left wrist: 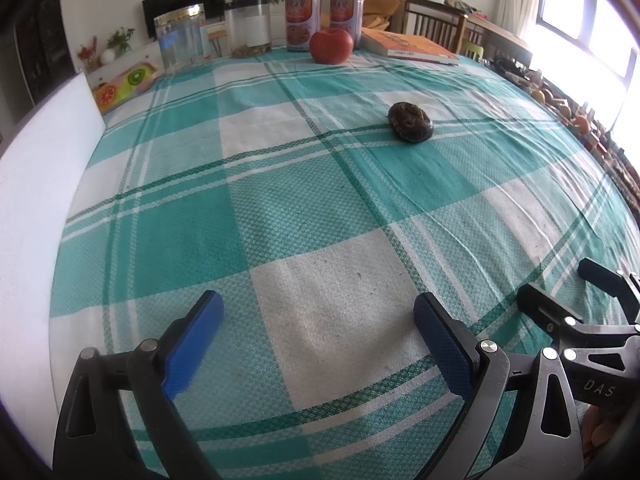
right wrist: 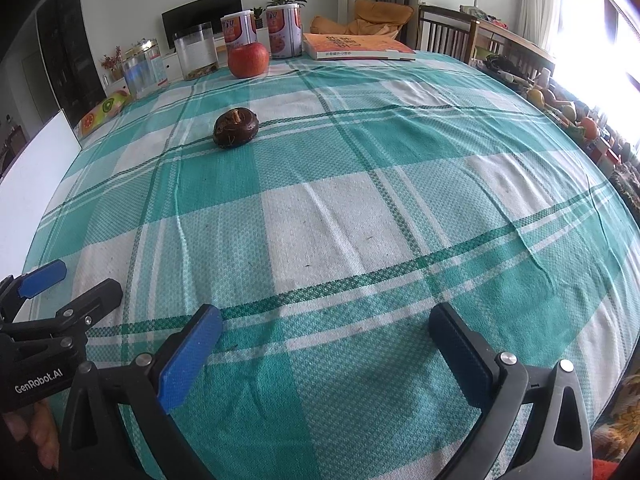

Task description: Organize fruits

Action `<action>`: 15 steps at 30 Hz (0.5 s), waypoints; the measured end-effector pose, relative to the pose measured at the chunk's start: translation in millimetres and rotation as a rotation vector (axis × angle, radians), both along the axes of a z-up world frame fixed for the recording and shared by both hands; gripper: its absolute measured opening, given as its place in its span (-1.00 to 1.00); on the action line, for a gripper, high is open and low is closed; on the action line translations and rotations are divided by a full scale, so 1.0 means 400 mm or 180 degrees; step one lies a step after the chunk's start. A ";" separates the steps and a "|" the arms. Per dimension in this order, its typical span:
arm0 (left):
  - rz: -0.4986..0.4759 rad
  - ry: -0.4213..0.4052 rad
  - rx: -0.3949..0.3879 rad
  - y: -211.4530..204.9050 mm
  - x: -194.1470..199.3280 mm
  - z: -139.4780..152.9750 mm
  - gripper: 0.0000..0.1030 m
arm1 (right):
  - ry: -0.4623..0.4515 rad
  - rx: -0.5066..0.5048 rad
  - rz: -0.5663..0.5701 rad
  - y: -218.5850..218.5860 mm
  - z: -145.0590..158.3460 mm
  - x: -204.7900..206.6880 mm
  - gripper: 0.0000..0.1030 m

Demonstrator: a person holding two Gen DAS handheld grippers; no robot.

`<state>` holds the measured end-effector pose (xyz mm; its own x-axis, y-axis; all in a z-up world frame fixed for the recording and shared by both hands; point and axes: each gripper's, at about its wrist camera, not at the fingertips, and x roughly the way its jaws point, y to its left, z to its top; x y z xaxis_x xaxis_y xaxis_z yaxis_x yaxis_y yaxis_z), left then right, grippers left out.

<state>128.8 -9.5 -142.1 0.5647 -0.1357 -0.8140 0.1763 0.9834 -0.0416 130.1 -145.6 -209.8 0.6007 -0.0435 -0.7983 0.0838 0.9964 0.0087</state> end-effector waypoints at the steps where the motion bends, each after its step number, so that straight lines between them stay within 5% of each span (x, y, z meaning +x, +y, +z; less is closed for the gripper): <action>1: -0.0020 0.0025 -0.0045 -0.010 0.025 0.012 0.88 | 0.0001 -0.0001 0.0000 0.000 0.000 0.000 1.00; 5: -0.0116 -0.0042 -0.0266 -0.080 0.137 0.071 0.88 | 0.0005 -0.0008 0.0004 0.001 -0.001 0.000 1.00; 15: -0.0069 -0.0085 0.0145 -0.255 0.322 0.006 0.81 | 0.0007 -0.0010 0.0007 0.001 -0.002 0.000 1.00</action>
<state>257.5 -111.6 -139.7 0.5837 -0.1112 -0.8043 0.1980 0.9802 0.0082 130.1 -145.2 -210.7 0.5991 -0.0446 -0.7994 0.0817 0.9966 0.0055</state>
